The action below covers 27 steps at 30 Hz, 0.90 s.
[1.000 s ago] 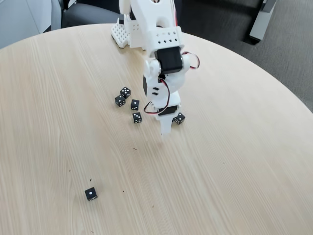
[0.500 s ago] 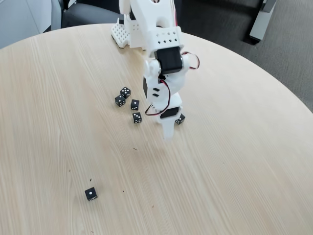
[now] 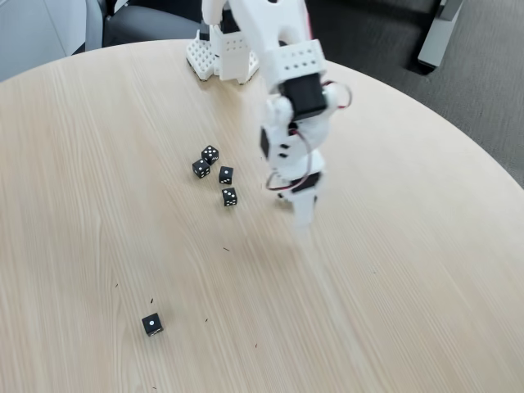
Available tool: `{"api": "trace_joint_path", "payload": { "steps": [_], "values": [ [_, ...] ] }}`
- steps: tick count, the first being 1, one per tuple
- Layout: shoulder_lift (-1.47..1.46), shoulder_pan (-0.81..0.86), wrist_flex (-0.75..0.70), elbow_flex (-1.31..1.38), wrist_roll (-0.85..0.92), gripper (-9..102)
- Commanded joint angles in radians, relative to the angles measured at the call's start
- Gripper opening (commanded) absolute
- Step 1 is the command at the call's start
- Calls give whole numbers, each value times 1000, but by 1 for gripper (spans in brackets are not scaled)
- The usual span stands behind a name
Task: Pick up the dice with number 6
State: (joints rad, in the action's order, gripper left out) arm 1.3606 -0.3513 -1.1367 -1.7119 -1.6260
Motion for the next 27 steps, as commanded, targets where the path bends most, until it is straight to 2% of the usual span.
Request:
{"api": "trace_joint_path", "payload": {
  "steps": [1, 8, 14, 27],
  "values": [
    [23, -21, 5, 21, 8, 29],
    [21, -25, 8, 21, 28, 28],
    [23, -43, 8, 21, 86, 32],
    [23, -75, 8, 11, 98, 31]
  ]
}}
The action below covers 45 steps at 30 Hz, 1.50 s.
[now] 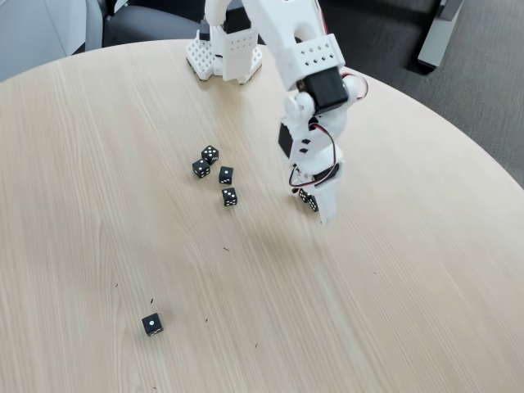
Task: Pick up the dice with number 6
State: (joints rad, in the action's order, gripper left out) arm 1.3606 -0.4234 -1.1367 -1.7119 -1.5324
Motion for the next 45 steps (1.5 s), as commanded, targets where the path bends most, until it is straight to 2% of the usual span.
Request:
{"api": "trace_joint_path", "payload": {
  "steps": [1, 17, 25, 30, 35, 45],
  "values": [
    [23, -3, 8, 9, 5, 31],
    [21, -6, 8, 21, 20, 31],
    [12, -5, 8, 21, -3, 26],
    [11, 11, 8, 21, -12, 31],
    [11, 12, 8, 15, -20, 26],
    [9, 37, 9, 20, -91, 23]
  ]
}}
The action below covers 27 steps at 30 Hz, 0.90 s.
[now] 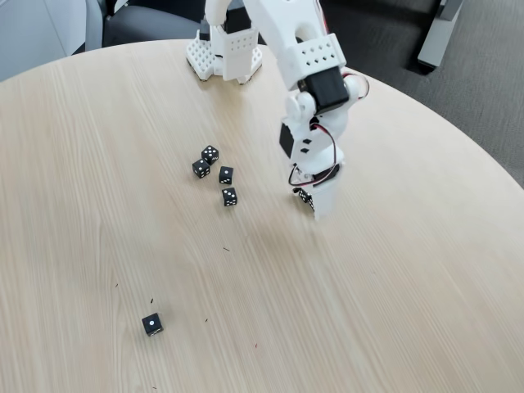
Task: Pick up the dice with number 6
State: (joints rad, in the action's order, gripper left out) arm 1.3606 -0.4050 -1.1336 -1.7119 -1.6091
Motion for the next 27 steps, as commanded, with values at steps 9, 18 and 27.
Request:
{"api": "trace_joint_path", "payload": {
  "steps": [9, 18, 27],
  "values": [
    [14, 38, 6, 20, 325, 27],
    [21, 40, 6, 6, 773, 27],
    [23, 41, 6, 5, 1175, 28]
  ]
}}
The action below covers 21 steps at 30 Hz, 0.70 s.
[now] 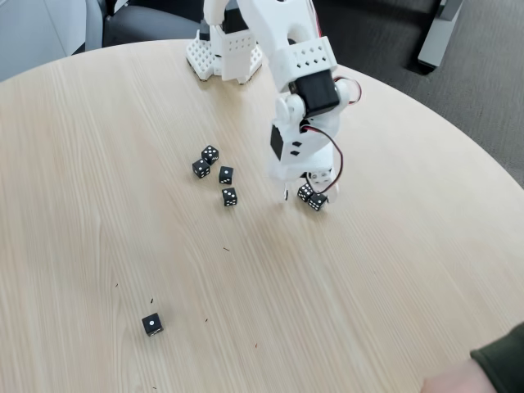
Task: Pick up the dice with number 6
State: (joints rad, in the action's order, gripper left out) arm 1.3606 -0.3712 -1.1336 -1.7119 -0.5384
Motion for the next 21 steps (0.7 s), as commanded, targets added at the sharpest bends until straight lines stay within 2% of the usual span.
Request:
{"api": "trace_joint_path", "payload": {
  "steps": [1, 14, 18, 21],
  "values": [
    [23, 8, 6, 5, 143, 28],
    [9, 126, 6, 3, 439, 25],
    [9, 152, 6, 3, 423, 27],
    [9, 138, 6, 3, 336, 26]
  ]
}}
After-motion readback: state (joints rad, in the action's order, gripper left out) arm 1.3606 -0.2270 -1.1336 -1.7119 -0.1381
